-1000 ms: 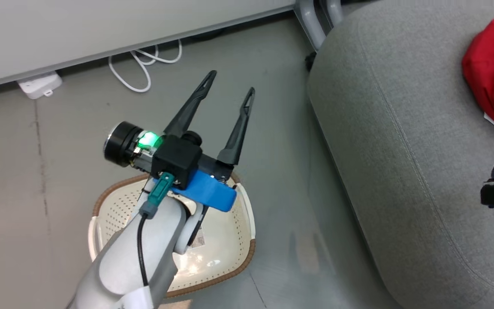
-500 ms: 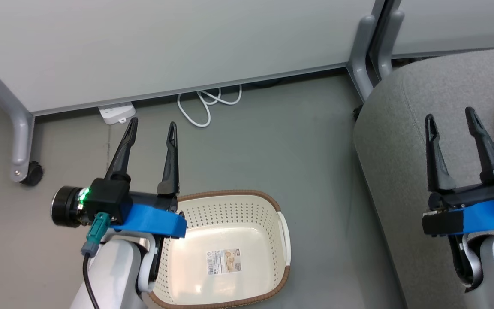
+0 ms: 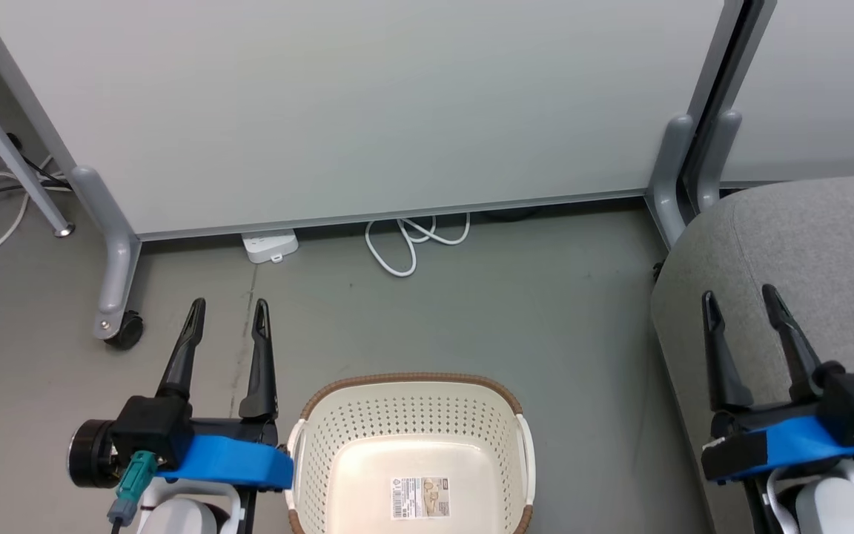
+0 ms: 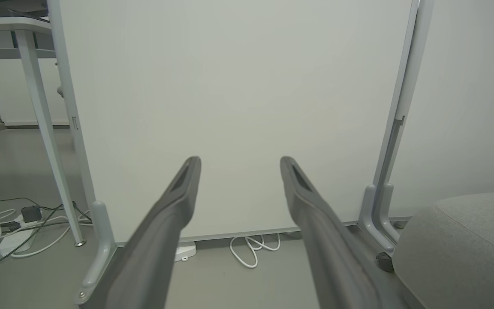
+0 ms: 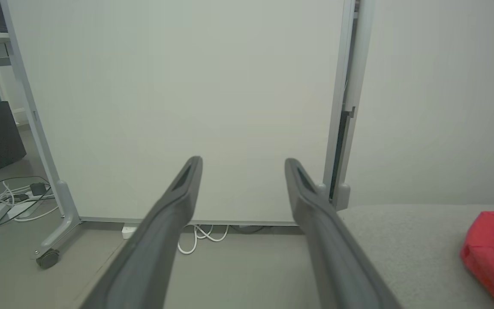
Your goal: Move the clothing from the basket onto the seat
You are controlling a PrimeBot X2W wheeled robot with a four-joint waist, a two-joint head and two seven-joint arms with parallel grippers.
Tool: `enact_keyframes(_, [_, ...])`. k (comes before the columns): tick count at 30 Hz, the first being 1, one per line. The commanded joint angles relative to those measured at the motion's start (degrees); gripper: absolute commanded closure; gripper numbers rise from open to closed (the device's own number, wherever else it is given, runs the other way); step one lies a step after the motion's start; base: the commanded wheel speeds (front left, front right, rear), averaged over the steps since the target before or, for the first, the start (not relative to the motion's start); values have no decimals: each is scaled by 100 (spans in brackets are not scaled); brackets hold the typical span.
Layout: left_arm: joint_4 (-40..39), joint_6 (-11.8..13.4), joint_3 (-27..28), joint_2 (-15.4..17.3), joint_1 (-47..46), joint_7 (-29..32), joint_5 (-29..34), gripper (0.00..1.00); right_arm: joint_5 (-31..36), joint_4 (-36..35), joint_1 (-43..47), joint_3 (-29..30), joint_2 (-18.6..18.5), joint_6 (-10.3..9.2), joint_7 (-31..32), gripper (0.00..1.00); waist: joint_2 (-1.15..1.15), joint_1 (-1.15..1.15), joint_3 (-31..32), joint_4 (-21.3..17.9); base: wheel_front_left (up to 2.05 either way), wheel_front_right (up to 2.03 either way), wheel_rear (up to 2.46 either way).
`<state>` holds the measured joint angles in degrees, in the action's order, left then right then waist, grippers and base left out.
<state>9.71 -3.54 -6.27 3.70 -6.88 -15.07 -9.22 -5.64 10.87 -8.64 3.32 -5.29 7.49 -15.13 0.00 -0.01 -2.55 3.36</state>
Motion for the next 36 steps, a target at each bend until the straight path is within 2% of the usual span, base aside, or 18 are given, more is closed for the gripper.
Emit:
enact_keyframes(1, [-25,-25,53,-8,72,-15,26,0,4,31,132,15,38,1,-2,0,0,1,82,62,0,0,0])
enact_keyframes(12, [74,-191,286,-79,410,-14,86,0,-102,239,571,48,166,1,-2,0,0,1,275,119,0,0,0])
enact_keyframes(30, [292,-112,208,-83,450,-14,-7,0,-170,387,629,-24,234,1,-2,0,0,1,321,111,0,0,0])
enact_keyframes(31, [290,-129,204,-76,440,0,-20,100,-142,384,562,-21,214,0,0,100,0,1,322,111,0,0,0])
enact_keyframes(36, [515,-133,205,-77,582,51,-86,100,-194,616,633,-7,234,0,38,100,0,1,322,109,0,0,0])
